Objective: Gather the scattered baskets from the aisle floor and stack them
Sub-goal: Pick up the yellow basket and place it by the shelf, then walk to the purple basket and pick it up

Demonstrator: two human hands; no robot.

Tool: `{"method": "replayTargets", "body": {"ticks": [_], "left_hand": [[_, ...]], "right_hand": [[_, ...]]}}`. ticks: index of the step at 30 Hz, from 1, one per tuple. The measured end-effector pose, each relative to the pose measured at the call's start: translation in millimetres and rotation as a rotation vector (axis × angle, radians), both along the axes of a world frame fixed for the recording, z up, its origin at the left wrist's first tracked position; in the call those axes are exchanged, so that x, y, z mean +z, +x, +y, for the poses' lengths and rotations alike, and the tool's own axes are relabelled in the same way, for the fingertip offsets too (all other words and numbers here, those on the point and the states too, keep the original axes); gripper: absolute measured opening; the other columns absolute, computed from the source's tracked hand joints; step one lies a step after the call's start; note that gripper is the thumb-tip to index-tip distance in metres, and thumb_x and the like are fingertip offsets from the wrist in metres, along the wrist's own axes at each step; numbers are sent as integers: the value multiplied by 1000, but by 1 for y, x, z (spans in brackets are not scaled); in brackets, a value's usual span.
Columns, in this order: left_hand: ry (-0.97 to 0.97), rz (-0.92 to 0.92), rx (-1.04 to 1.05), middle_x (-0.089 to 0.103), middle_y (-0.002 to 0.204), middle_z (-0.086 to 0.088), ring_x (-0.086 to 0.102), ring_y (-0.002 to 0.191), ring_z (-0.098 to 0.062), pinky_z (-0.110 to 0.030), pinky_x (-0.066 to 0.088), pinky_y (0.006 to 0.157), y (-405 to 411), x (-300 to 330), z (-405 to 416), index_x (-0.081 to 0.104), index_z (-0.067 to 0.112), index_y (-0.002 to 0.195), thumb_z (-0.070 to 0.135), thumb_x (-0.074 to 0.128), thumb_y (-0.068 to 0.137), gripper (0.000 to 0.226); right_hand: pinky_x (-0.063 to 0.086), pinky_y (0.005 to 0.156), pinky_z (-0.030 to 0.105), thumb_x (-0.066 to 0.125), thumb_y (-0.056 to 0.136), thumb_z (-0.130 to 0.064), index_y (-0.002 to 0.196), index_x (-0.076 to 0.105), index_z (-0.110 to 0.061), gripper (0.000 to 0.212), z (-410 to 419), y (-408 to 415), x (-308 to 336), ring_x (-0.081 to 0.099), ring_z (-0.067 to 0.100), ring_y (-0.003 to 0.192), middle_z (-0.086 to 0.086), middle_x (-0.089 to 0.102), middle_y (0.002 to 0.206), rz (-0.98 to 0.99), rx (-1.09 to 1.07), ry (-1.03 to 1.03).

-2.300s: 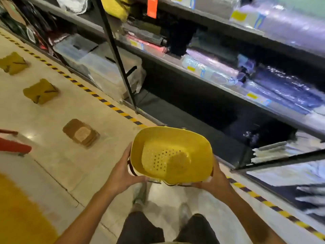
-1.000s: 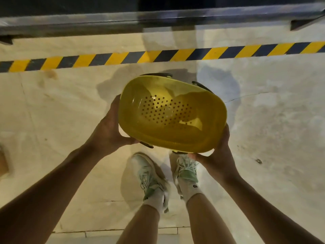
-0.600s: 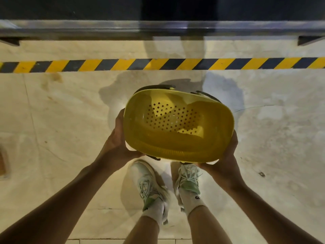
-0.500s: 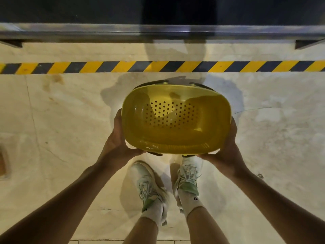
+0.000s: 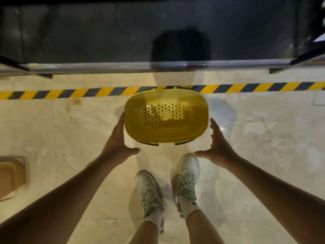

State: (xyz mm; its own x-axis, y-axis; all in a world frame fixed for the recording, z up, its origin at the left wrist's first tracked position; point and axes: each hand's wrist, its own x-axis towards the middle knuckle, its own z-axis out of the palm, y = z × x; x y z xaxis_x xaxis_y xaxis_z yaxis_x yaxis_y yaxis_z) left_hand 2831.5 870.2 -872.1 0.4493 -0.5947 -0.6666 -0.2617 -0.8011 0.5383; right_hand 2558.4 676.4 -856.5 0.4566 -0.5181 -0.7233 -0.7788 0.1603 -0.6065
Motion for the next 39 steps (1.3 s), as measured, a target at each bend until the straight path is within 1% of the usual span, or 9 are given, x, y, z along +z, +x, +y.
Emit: {"method": "replayTargets", "body": {"ticks": [2,6,10,15,19,21,24,28,39], "left_hand": [[21,-18,-67,20,167,11,30,150,-21,-39,40,111,-2,47,-6,-4,56,154,23,94,68,135],[49,-47,-258,18,168,11,25,151,-17,-30,31,114,-10,159,-21,5,42,160,30,89,74,121],[-14,-132,-497,20,168,3,19,153,-18,-23,19,117,-16,272,-33,16,26,162,30,86,79,109],[-46,-275,-738,17,169,1,14,155,-23,-35,17,126,-26,406,-34,21,22,162,39,75,89,93],[-105,-390,-933,22,167,-2,21,153,-26,-34,19,124,-47,481,-27,25,19,160,48,68,90,87],[-99,-421,-1005,14,169,0,14,156,-25,-35,14,125,-63,499,-28,20,20,161,51,61,94,84],[-124,-430,-1136,9,170,1,7,158,-21,-33,7,127,-93,517,-40,21,22,162,58,56,94,84],[-135,-364,-1320,7,171,4,2,158,-20,-38,9,127,-159,545,-85,17,24,162,58,57,93,87],[-387,-517,-1838,1,171,6,-1,158,-21,-38,7,127,-465,642,-204,12,27,163,62,48,98,82]], "right_hand": [[51,90,21,94,66,-14,132,33,-63,102,3,-10,48,47,12,118,-36,44,129,9,5,-37],[43,113,46,88,78,-25,159,21,-31,105,8,-29,160,36,28,146,0,29,164,186,8,13],[41,112,39,82,84,-27,159,27,-29,93,24,-46,274,38,24,145,0,31,164,192,35,-35],[33,114,30,79,88,-20,155,37,-13,79,61,-64,407,39,23,144,7,38,158,163,12,-113],[36,112,31,78,89,-16,149,44,-11,69,105,-92,488,44,25,139,8,45,152,106,-153,-199],[34,113,27,76,91,-22,149,44,-16,67,129,-116,511,42,21,141,2,42,153,91,-194,-237],[33,118,34,74,93,-29,152,41,-18,68,159,-165,532,40,22,144,1,36,159,140,-239,-266],[26,121,31,67,97,-38,156,35,-21,69,184,-248,563,30,19,150,-2,29,163,239,-399,-296],[24,121,34,58,98,-53,156,34,-21,71,218,-485,606,29,21,150,2,30,164,333,-892,-424]]}}
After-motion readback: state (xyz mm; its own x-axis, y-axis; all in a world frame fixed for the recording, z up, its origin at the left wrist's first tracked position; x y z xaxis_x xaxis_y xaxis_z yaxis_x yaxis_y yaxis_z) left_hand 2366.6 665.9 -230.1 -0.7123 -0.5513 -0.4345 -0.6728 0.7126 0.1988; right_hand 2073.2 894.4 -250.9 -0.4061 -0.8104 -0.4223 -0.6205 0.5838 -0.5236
